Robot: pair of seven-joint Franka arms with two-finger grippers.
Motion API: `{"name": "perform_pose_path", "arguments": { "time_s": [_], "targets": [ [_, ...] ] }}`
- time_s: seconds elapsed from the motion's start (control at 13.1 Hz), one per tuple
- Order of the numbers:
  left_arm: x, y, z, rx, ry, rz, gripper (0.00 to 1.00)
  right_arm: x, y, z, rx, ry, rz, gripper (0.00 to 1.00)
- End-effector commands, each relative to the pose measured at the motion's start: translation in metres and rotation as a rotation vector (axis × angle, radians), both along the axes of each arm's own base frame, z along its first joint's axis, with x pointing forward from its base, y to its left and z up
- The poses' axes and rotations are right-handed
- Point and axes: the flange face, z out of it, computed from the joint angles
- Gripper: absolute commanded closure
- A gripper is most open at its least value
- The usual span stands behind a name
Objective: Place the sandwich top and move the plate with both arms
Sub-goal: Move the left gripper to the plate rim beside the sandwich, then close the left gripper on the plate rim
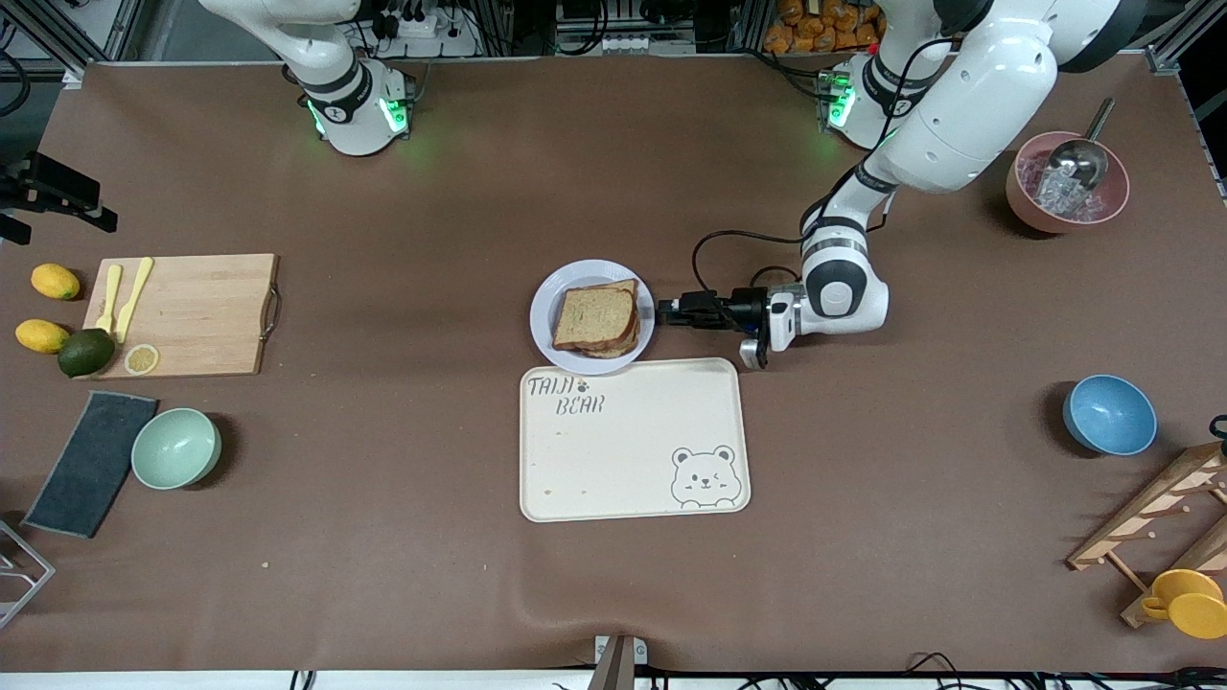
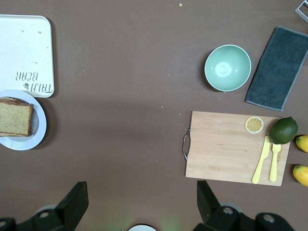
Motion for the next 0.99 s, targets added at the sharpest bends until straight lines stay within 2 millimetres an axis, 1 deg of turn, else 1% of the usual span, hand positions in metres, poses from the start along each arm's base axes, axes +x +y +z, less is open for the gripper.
{"name": "perform_pose_path", "arguments": {
  "time_s": [0.0, 0.15, 0.38, 0.46, 0.69, 0.92],
  "targets": [
    [-0.002, -0.007, -0.008, -0.022, -0.023, 0.017, 0.42, 0.0, -0.002, 0.001, -0.013, -0.004, -0.015, 0.0],
    [-0.003, -0.007, -0.014, -0.027, -0.039, 0.014, 0.47, 0.001, -0.003, 0.002, -0.017, -0.006, -0.017, 0.0],
    [-0.004, -0.008, -0.02, -0.028, -0.042, 0.016, 0.48, 0.0, 0.0, 0.003, -0.018, -0.006, -0.011, 0.0],
    [-0.004, -0.008, -0.02, -0.029, -0.041, 0.015, 0.5, 0.001, 0.0, 0.002, -0.018, -0.005, -0.011, 0.0],
    [-0.01, -0.018, -0.023, -0.037, -0.044, 0.028, 0.51, 0.001, 0.0, 0.001, -0.019, -0.003, -0.011, 0.0],
    [-0.005, -0.023, -0.033, -0.049, -0.065, 0.029, 0.54, 0.001, 0.0, 0.001, -0.019, -0.003, -0.011, 0.0]
  ]
}}
